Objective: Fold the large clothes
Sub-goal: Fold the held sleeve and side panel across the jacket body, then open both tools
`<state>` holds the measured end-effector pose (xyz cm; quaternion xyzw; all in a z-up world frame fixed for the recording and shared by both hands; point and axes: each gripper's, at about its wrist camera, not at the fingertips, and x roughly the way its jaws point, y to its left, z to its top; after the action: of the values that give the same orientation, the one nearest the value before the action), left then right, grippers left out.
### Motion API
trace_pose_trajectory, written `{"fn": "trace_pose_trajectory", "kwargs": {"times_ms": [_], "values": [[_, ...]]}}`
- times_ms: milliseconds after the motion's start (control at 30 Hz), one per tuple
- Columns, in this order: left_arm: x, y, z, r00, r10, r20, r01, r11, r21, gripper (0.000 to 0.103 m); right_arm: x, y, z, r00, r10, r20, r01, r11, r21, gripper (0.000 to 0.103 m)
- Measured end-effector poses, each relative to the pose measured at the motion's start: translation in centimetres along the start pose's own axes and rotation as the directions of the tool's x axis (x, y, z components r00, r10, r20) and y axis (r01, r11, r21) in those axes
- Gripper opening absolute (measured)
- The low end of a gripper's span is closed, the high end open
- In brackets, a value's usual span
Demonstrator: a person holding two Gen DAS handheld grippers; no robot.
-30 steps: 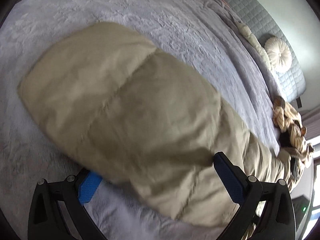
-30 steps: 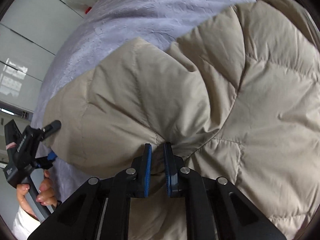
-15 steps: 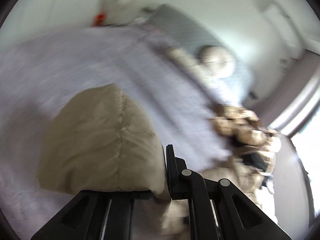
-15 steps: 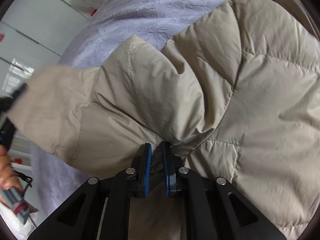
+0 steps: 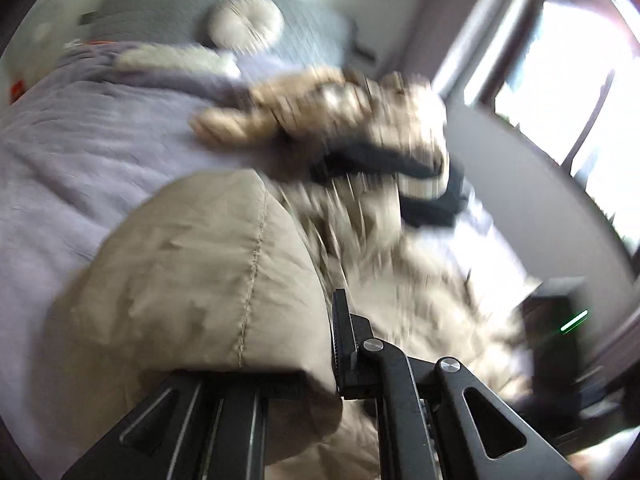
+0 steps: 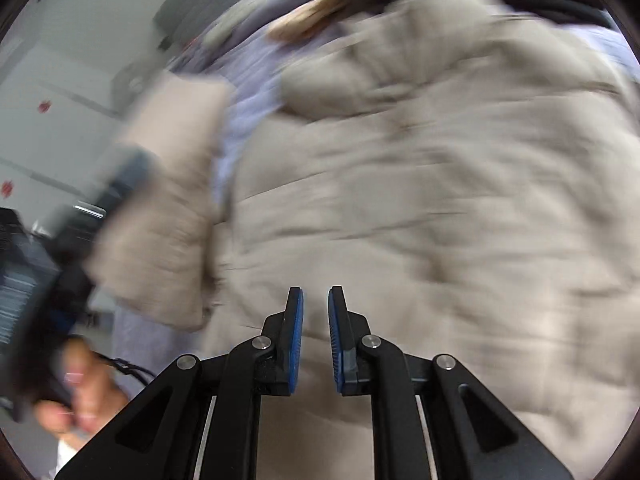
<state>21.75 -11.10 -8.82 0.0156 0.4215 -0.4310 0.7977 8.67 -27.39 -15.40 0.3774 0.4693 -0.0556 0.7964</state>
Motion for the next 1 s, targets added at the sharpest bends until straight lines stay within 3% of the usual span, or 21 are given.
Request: {"fn": "trace_pose_trajectory", "kwargs": {"times_ms": [133,200,233,267,333,467,533,567,600,700,800,900,1000], "values": [[4.7,-4.3,-2.6,0.986,0.136,-0.095,-0.123,0.984,0.129,0.012,-2.5,-4.5,-0.4,0.998,-0.068,0.011,0.068,0.997,0.046,0.014],[5.0,-5.1,-4.3,0.976,0.188,-0.113,-0.170,0.973,0.153,0.025,-3.2,-6.2,-0.6,0.995,-0.098,0.006,0.098,0.993,0.063,0.014],[4.9,-5.0,-4.7,0.973,0.193,-0.124,-0.174,0.973,0.149,0.062,-3.3,-6.7,-0.6,0.994,-0.106,0.003,0.105,0.992,0.068,0.014],[4.4,-4.9,-5.2,0.972,0.204,-0.116,-0.187,0.972,0.143,0.090,-3.5,-6.8,-0.4,0.994,-0.109,0.002,0.108,0.991,0.073,0.014],[3.0,-5.5,-6.2,0.968,0.243,-0.062,-0.231,0.959,0.163,0.092,-3.7,-6.8,-0.1,0.992,-0.126,0.006,0.126,0.990,0.065,0.014],[1.2,-5.2,-6.4,0.960,0.274,-0.059,-0.260,0.948,0.182,0.092,-3.6,-5.0,-0.1,0.981,-0.193,0.031,0.193,0.981,-0.007,0.018],[-1.0,-4.2,-6.8,0.957,0.288,-0.039,-0.279,0.949,0.149,0.092,-3.9,-3.6,-0.6,0.973,-0.222,0.058,0.226,0.972,-0.065,0.047],[-2.2,-3.5,-6.9,0.952,0.303,-0.030,-0.297,0.946,0.131,0.092,-4.0,-2.4,-0.5,0.969,-0.233,0.083,0.241,0.965,-0.100,0.079],[-3.2,-2.6,-7.1,0.943,0.331,-0.023,-0.327,0.939,0.111,0.092,-4.2,-1.0,-0.6,0.965,-0.234,0.116,0.249,0.958,-0.141,0.095],[-4.9,1.1,-7.9,0.905,0.423,-0.049,-0.422,0.906,0.027,0.092,-3.9,3.3,-0.9,0.955,-0.238,0.178,0.282,0.915,-0.290,0.096],[-5.1,5.2,-9.3,0.869,0.477,-0.131,-0.489,0.869,-0.079,0.092,-0.8,7.7,-1.1,0.940,-0.284,0.188,0.339,0.831,-0.440,0.096],[-4.8,7.9,-10.9,0.849,0.494,-0.187,-0.522,0.839,-0.152,0.092,2.3,10.1,-1.4,0.921,-0.329,0.208,0.389,0.757,-0.525,0.096],[-3.8,8.7,-12.1,0.845,0.488,-0.218,-0.523,0.838,-0.156,0.092,4.1,9.7,0.4,0.870,-0.399,0.291,0.494,0.713,-0.498,0.096]]}}
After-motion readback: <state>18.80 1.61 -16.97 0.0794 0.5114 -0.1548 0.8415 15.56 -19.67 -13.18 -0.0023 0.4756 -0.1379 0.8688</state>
